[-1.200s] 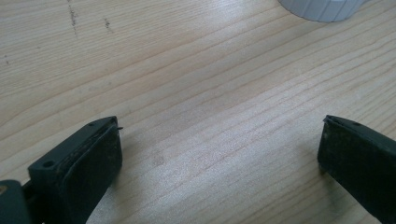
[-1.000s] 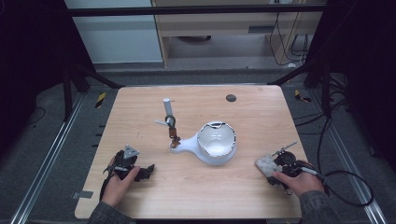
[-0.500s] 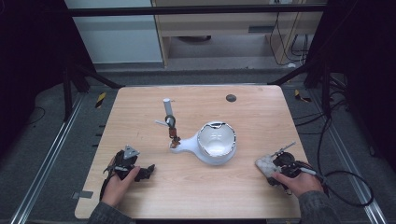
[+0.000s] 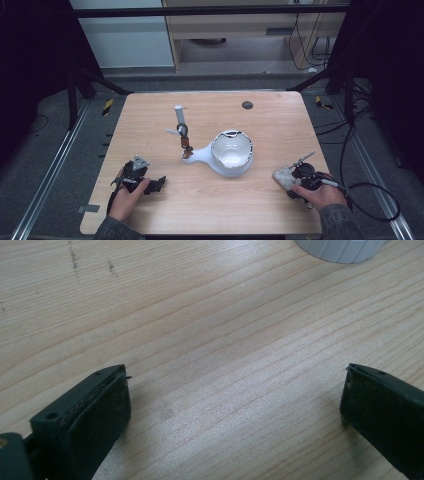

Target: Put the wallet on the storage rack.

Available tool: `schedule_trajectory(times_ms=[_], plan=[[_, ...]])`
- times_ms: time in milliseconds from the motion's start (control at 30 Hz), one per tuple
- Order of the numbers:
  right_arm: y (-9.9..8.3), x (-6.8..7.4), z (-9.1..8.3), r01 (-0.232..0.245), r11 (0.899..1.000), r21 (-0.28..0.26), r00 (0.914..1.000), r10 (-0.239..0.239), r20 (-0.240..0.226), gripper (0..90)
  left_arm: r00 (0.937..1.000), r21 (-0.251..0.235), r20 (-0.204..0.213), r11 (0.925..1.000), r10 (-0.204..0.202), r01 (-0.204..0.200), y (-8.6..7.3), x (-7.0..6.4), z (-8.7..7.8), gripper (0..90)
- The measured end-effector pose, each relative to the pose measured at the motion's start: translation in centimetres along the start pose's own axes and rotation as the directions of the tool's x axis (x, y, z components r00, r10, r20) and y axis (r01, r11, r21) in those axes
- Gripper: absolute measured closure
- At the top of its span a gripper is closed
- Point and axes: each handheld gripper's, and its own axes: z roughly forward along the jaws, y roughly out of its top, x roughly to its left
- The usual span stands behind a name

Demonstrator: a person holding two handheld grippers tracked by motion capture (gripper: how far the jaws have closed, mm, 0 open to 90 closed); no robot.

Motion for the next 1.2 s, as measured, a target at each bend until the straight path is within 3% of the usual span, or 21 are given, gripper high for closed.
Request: schedule_trajectory(times_ms=[400,533,767,1200], plan=[[0.8,1.4,-2.6,0.105,0.994,-0.021,0.9932,-0.104,0.053,30.8,1.0,0.0,0.0,1.0,-0.002,0.002,0.0,0.0,0.0,0.0],[1.7,2.2,-4.0,0.163,0.986,-0.038,0.9834,-0.159,0.087,30.8,1.0,-0.001,0.0,1.0,-0.003,0.003,0.0,0.0,0.0,0.0],[3.0,3.3,-5.7,0.223,0.974,-0.051,0.9695,-0.215,0.117,30.8,1.0,0.0,0.0,1.0,-0.002,0.002,0.0,0.0,0.0,0.0],[5.2,4.9,-7.5,0.285,0.956,-0.066,0.952,-0.275,0.135,30.9,1.0,-0.002,0.002,1.0,-0.002,0.002,0.0,0.0,0.0,0.0]])
